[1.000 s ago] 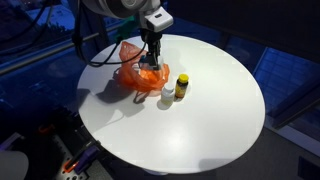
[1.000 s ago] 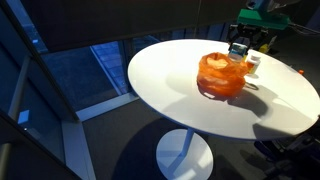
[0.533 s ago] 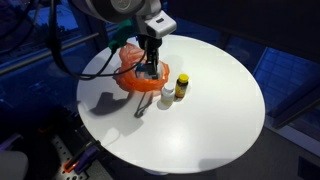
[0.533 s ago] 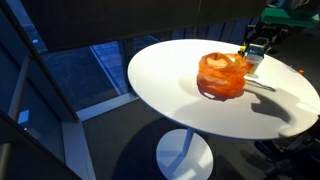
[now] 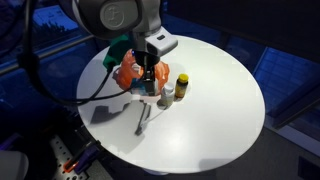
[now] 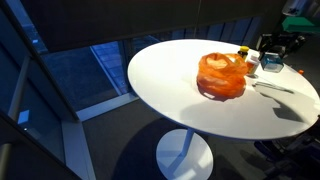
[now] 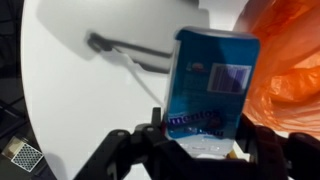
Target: Remove the blue bottle from the plastic bag and put it on the table
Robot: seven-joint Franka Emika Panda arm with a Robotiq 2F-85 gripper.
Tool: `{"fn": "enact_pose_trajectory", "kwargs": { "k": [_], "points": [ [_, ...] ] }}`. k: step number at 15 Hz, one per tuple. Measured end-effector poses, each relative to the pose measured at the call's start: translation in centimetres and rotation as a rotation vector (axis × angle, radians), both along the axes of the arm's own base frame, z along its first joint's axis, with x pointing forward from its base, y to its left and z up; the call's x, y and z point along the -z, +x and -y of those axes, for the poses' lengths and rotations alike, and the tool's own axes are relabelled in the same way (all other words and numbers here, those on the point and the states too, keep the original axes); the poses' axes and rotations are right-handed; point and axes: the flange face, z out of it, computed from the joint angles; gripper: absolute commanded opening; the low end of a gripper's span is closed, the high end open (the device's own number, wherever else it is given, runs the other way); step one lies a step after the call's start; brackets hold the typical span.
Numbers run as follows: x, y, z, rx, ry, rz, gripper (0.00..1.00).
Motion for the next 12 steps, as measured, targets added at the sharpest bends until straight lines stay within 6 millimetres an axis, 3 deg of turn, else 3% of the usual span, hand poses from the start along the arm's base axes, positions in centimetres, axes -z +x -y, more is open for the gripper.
{"fn": "enact_pose_trajectory", "kwargs": {
  "k": [10,11,12],
  "points": [
    [6.4,-1.1,-1.5,-0.099,-0.014,-0.059,0.43],
    [7.0,-1.2,-1.8,-0.107,-0.016,-0.064,0.80],
    [7.6,-1.2,-1.9,-0.115,-0.017,-0.068,0.94]
  ]
}}
